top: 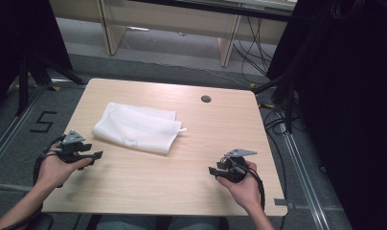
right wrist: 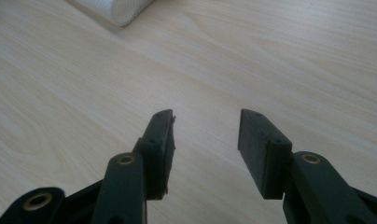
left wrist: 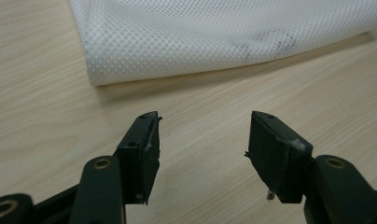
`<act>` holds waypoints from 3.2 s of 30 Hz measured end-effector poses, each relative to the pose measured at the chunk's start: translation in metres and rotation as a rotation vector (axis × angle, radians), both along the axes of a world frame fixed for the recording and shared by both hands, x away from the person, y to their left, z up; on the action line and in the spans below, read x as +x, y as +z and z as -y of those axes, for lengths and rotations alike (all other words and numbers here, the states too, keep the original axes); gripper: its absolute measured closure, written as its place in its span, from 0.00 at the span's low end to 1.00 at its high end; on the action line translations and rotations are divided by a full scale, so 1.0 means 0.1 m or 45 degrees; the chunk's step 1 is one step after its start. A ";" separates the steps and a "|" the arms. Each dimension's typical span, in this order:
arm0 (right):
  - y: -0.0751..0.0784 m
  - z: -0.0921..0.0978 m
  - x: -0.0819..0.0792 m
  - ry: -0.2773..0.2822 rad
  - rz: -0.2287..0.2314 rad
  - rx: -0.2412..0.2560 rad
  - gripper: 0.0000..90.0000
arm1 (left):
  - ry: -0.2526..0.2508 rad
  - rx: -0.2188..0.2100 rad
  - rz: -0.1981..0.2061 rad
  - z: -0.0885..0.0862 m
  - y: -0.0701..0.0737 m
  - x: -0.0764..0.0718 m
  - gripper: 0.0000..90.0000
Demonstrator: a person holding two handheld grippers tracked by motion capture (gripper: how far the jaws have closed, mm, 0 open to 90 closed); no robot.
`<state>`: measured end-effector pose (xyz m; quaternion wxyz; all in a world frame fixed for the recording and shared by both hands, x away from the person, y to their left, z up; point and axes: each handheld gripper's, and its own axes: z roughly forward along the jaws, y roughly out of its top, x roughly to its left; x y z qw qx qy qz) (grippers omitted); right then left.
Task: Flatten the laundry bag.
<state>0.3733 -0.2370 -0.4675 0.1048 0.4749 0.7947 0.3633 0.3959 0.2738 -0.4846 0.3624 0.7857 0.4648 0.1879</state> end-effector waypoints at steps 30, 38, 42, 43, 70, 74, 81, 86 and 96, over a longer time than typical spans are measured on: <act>0.10 -0.65 0.46 0.072 -0.132 -0.056 0.71 | 0.152 -0.049 0.108 -0.06 0.10 0.27 0.55; 0.11 -1.01 0.67 0.104 -0.130 -0.047 0.67 | 0.133 -0.018 0.075 -0.08 0.09 0.46 0.52; 0.09 -1.16 0.76 0.113 -0.143 -0.048 0.65 | 0.151 -0.032 0.076 -0.09 0.09 0.56 0.50; 0.09 -1.19 0.78 0.121 -0.152 -0.047 0.64 | 0.154 -0.032 0.070 -0.11 0.09 0.58 0.50; -0.10 -1.57 1.02 0.095 -0.177 -0.115 0.75 | 0.157 -0.047 0.021 -0.06 -0.03 0.85 0.63; -0.11 -1.56 1.03 0.111 -0.175 -0.132 0.89 | 0.149 -0.055 0.004 -0.05 -0.03 0.84 0.71; -0.11 -1.46 1.03 0.118 -0.186 -0.127 0.92 | 0.078 -0.001 -0.030 0.01 -0.03 0.81 0.80; -0.09 -1.35 0.99 0.109 -0.199 -0.144 0.93 | 0.005 0.036 -0.064 0.09 -0.04 0.77 0.84; -0.05 -0.91 0.74 0.092 -0.234 -0.169 0.92 | -0.157 0.032 -0.108 0.48 -0.05 0.60 0.87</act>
